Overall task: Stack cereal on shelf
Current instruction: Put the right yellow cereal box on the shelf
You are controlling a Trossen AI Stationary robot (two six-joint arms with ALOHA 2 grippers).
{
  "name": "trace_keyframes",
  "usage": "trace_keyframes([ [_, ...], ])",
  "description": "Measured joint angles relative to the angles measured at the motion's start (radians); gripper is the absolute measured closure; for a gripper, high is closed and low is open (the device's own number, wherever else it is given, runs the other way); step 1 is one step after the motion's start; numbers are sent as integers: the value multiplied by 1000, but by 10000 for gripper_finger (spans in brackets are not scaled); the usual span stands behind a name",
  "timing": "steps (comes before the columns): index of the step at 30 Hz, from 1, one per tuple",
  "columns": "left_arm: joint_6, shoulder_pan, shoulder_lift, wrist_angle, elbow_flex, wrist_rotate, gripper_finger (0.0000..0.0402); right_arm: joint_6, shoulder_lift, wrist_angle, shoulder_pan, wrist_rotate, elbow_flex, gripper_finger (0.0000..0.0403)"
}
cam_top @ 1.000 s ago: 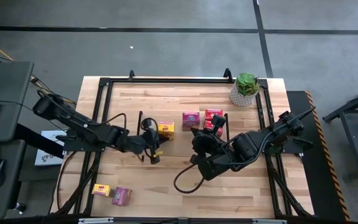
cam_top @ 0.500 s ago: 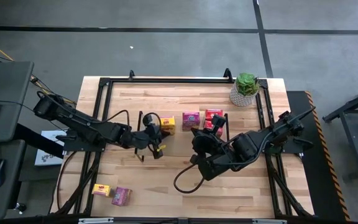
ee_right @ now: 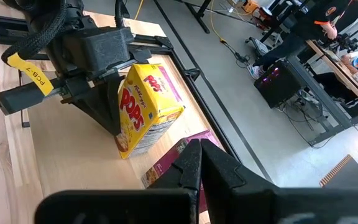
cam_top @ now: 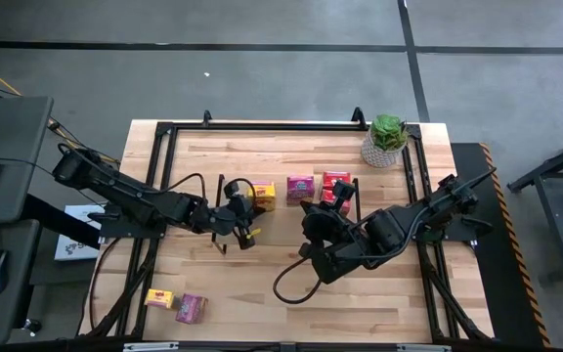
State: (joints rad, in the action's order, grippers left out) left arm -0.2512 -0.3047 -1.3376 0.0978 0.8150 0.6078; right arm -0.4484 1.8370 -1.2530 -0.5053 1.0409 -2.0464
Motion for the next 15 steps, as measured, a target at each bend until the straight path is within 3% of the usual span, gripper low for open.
trace_keyframes([
  [15,0,45,0,13,0,3,402,-8,0,0,0,0,0,403],
])
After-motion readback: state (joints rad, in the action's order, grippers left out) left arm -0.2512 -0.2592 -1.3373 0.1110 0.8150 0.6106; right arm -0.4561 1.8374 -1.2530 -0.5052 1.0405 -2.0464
